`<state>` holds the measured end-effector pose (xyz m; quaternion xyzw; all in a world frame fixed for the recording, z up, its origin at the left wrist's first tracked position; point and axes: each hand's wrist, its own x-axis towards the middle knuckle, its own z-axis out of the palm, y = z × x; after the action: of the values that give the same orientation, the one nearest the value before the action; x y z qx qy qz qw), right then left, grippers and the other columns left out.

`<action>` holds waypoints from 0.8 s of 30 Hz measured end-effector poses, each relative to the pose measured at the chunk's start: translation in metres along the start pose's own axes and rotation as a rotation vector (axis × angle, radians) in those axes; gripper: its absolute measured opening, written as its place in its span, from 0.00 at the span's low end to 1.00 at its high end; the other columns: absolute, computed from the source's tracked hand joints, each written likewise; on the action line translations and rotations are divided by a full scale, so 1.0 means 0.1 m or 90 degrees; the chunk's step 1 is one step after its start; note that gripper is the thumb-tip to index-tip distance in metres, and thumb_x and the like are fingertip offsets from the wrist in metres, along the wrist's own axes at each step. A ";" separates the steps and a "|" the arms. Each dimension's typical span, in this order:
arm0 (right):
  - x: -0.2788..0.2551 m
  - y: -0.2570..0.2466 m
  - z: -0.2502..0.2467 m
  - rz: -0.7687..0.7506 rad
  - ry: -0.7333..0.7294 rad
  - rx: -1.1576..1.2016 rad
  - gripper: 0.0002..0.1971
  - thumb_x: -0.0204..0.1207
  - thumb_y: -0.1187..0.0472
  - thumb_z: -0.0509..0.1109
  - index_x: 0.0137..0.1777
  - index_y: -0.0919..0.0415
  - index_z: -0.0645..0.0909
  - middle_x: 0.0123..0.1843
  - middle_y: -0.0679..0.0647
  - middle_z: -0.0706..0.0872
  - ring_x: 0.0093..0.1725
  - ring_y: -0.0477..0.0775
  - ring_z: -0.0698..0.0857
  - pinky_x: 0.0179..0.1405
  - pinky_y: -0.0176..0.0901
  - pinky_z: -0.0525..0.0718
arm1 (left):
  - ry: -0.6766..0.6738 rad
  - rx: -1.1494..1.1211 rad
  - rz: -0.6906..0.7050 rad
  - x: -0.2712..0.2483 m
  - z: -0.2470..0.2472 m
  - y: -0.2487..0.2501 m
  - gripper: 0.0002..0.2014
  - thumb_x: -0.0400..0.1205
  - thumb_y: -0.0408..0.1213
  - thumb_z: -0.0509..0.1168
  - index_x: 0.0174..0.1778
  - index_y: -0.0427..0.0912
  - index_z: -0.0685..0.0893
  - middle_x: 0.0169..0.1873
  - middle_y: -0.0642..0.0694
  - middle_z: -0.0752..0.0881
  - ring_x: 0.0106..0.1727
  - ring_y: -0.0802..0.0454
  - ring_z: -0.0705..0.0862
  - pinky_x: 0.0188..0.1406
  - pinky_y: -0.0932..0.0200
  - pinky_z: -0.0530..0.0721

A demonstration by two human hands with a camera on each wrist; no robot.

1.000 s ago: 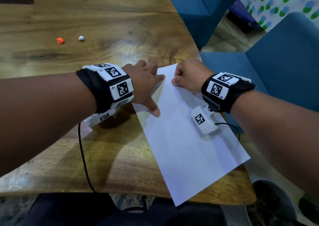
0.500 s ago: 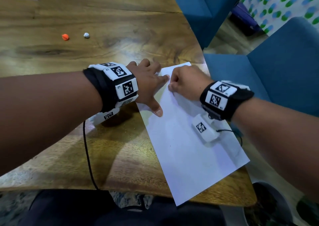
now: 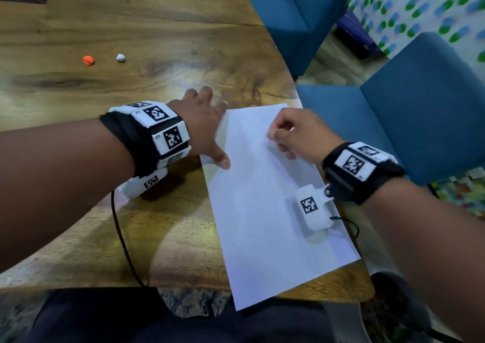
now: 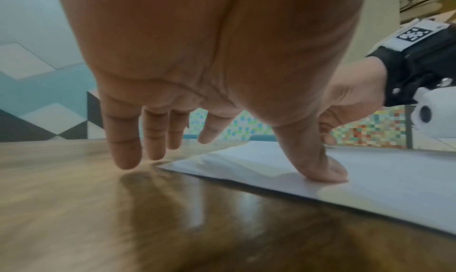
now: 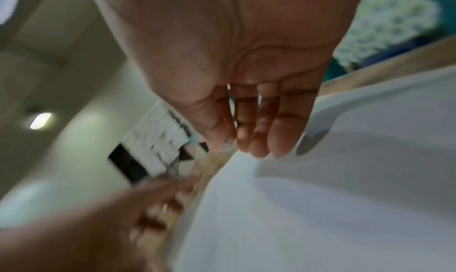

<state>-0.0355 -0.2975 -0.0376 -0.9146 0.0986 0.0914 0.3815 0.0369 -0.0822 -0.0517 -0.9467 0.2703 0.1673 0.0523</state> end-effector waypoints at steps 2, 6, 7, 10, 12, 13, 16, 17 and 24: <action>-0.09 0.06 -0.08 0.067 0.002 0.249 0.05 0.78 0.69 0.70 0.42 0.62 0.79 0.42 0.63 0.85 0.34 0.56 0.86 0.34 0.49 0.86 | -0.002 -0.028 -0.045 -0.04 -0.01 -0.07 0.58 0.58 0.76 0.76 0.79 0.47 0.67 0.70 0.39 0.68 0.72 0.36 0.69 0.52 0.42 0.80; -0.25 0.19 -0.09 0.118 -0.022 0.429 0.06 0.80 0.73 0.64 0.47 0.62 0.77 0.41 0.62 0.86 0.33 0.55 0.87 0.30 0.45 0.89 | -0.013 -0.081 -0.074 -0.11 -0.07 -0.07 0.41 0.63 0.68 0.80 0.61 0.41 0.81 0.61 0.40 0.71 0.61 0.41 0.72 0.48 0.46 0.78; -0.27 0.22 -0.08 0.125 -0.023 0.446 0.07 0.80 0.74 0.63 0.47 0.62 0.77 0.40 0.61 0.85 0.33 0.55 0.86 0.31 0.45 0.89 | -0.013 -0.097 -0.071 -0.13 -0.08 -0.05 0.37 0.64 0.66 0.81 0.57 0.41 0.82 0.58 0.41 0.72 0.57 0.43 0.72 0.48 0.46 0.80; -0.33 0.30 -0.07 0.135 -0.006 0.490 0.10 0.80 0.76 0.61 0.47 0.62 0.77 0.41 0.61 0.85 0.33 0.55 0.86 0.32 0.44 0.90 | 0.008 -0.143 -0.046 -0.17 -0.07 0.01 0.26 0.71 0.53 0.82 0.51 0.41 0.79 0.51 0.43 0.79 0.48 0.45 0.75 0.44 0.50 0.79; -0.36 0.31 -0.12 0.144 0.011 0.552 0.10 0.78 0.77 0.60 0.46 0.63 0.78 0.41 0.60 0.84 0.33 0.54 0.85 0.31 0.43 0.89 | 0.055 -0.215 -0.044 -0.20 -0.08 0.01 0.20 0.75 0.45 0.80 0.49 0.45 0.74 0.49 0.43 0.82 0.47 0.44 0.75 0.42 0.51 0.76; -0.38 0.31 -0.15 0.149 0.022 0.580 0.09 0.78 0.76 0.61 0.45 0.62 0.78 0.41 0.59 0.84 0.33 0.53 0.84 0.30 0.41 0.88 | 0.085 -0.268 -0.052 -0.22 -0.10 0.00 0.18 0.77 0.42 0.79 0.49 0.46 0.74 0.49 0.44 0.82 0.48 0.44 0.76 0.41 0.52 0.74; -0.43 0.31 -0.25 0.148 0.066 0.583 0.06 0.77 0.71 0.66 0.44 0.59 0.77 0.34 0.55 0.78 0.30 0.50 0.77 0.24 0.40 0.77 | 0.180 -0.404 -0.050 -0.32 -0.23 -0.06 0.14 0.78 0.38 0.77 0.48 0.47 0.76 0.47 0.44 0.80 0.48 0.41 0.77 0.41 0.52 0.72; -0.44 0.31 -0.27 0.145 0.082 0.565 0.06 0.78 0.70 0.67 0.45 0.58 0.76 0.32 0.53 0.76 0.29 0.49 0.73 0.23 0.40 0.72 | 0.208 -0.438 -0.038 -0.36 -0.28 -0.08 0.13 0.78 0.37 0.77 0.47 0.47 0.77 0.46 0.44 0.80 0.48 0.40 0.79 0.41 0.51 0.74; -0.56 0.09 -0.46 0.092 0.091 0.334 0.05 0.77 0.58 0.76 0.51 0.53 0.85 0.32 0.47 0.74 0.27 0.46 0.64 0.25 0.41 0.63 | 0.305 -0.591 0.081 -0.70 -0.66 -0.22 0.10 0.75 0.40 0.77 0.47 0.46 0.83 0.42 0.49 0.86 0.45 0.47 0.84 0.47 0.48 0.81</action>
<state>-0.0873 -0.3302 0.0015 -0.7791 0.2105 0.0250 0.5900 0.0121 -0.0417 0.0344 -0.8636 0.2292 0.0513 -0.4462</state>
